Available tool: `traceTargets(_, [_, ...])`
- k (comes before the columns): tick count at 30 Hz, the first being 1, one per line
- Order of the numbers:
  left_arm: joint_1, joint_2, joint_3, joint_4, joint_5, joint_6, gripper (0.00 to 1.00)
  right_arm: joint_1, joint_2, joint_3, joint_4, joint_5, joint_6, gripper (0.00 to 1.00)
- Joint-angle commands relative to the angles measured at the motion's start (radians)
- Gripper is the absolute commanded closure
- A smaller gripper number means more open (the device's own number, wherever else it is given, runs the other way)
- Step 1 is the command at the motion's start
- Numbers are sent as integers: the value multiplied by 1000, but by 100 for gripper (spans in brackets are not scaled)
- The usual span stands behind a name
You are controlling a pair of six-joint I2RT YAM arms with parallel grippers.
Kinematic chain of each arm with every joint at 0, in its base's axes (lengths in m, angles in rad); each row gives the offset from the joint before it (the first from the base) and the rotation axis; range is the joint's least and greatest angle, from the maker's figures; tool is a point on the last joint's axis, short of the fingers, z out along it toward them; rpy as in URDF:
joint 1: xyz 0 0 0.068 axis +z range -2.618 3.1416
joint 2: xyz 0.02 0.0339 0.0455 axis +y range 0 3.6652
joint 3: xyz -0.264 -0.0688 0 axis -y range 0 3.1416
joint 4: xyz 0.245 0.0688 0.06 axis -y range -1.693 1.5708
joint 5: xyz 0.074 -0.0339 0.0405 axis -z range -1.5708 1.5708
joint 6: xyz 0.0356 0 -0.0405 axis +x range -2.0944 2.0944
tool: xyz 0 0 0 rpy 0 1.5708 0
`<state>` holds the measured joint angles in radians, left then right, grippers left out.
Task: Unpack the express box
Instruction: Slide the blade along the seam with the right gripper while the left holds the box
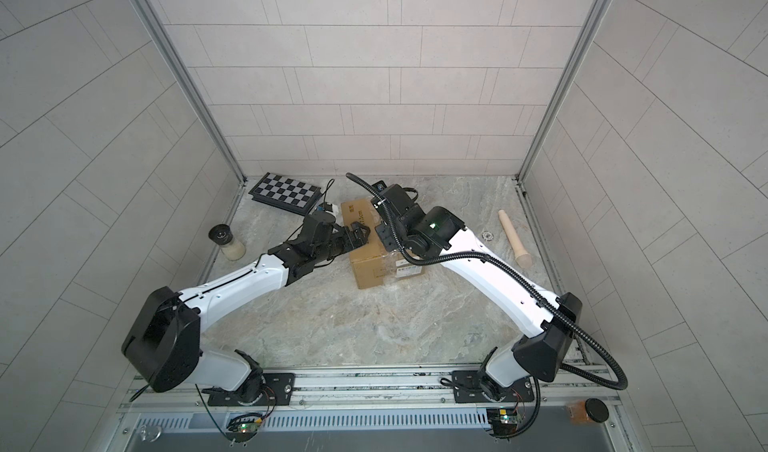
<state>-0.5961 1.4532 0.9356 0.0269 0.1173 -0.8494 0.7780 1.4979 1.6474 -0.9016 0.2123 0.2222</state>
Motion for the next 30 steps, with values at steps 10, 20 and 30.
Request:
traceTargets(10, [-21,-73,-57,46,59,-45,3,-28,41,-6,48,-82,-66,100])
traceTargets(20, [38,-164,23,-116,-2,98,0,-52,34,-14,53,-110,-109,100])
traceTargets(30, [87,-65,109,-149,27,168,0,-55,32,-12,40,-125,-135,100])
